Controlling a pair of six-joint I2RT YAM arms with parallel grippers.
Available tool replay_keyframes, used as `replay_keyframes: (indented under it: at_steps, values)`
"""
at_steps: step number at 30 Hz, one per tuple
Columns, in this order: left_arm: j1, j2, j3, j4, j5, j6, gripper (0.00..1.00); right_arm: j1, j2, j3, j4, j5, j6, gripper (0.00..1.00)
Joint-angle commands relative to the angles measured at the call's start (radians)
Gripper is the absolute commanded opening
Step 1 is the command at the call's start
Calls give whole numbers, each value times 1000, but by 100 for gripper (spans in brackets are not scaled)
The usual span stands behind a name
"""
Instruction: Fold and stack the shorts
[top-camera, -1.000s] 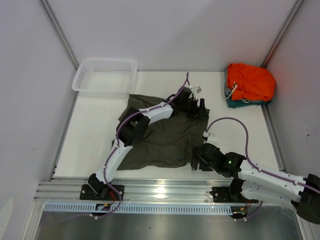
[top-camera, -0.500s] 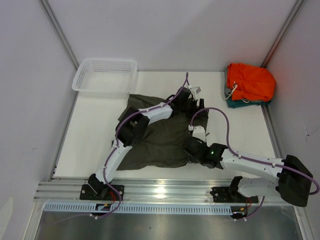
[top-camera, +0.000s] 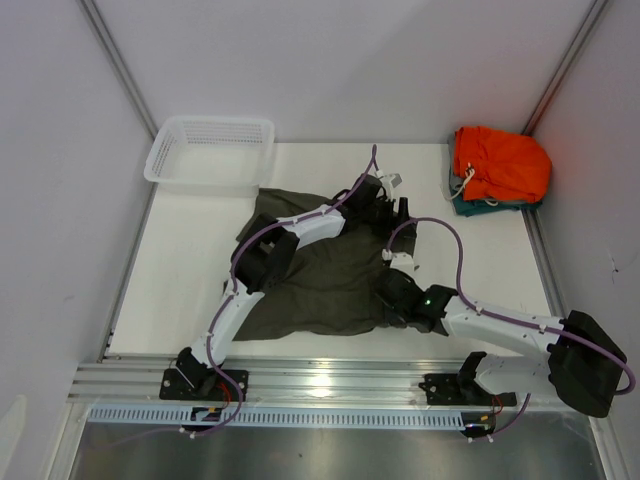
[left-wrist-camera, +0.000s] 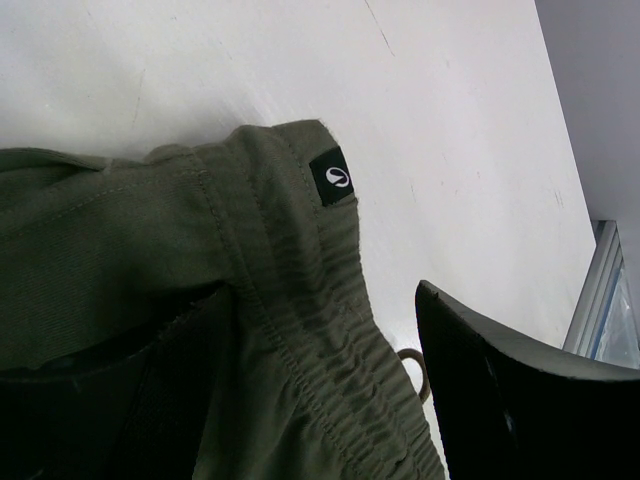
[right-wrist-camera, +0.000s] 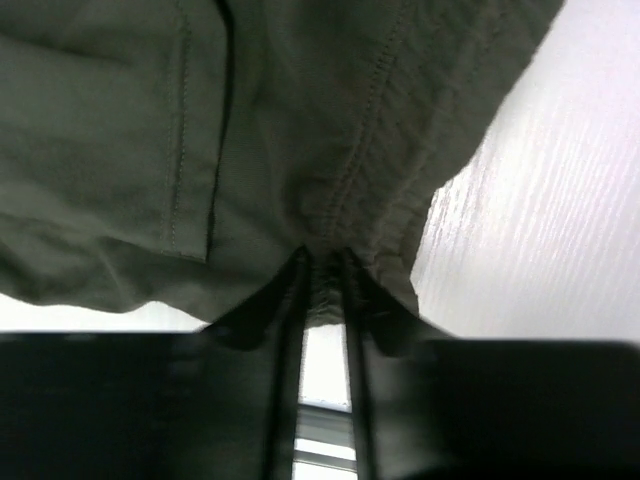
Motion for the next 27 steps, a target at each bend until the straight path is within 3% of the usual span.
replay_keyframes:
  at_steps: [1, 4, 13, 20, 27]
  values:
    - [16, 6, -35, -138, -77, 44, 79, 24, 5, -4, 10, -11, 16, 15]
    - [16, 10, -29, -144, -84, 41, 79, 50, -1, -4, -31, -6, 45, 0]
    - [16, 16, -4, -169, -102, 37, 79, 165, -6, -13, -174, -6, 198, 0]
    - [16, 22, 2, -179, -110, 37, 79, 187, 11, 16, -289, 35, 236, 0]
    - [16, 22, 10, -184, -114, 37, 80, 228, 138, 99, -433, 111, 313, 3]
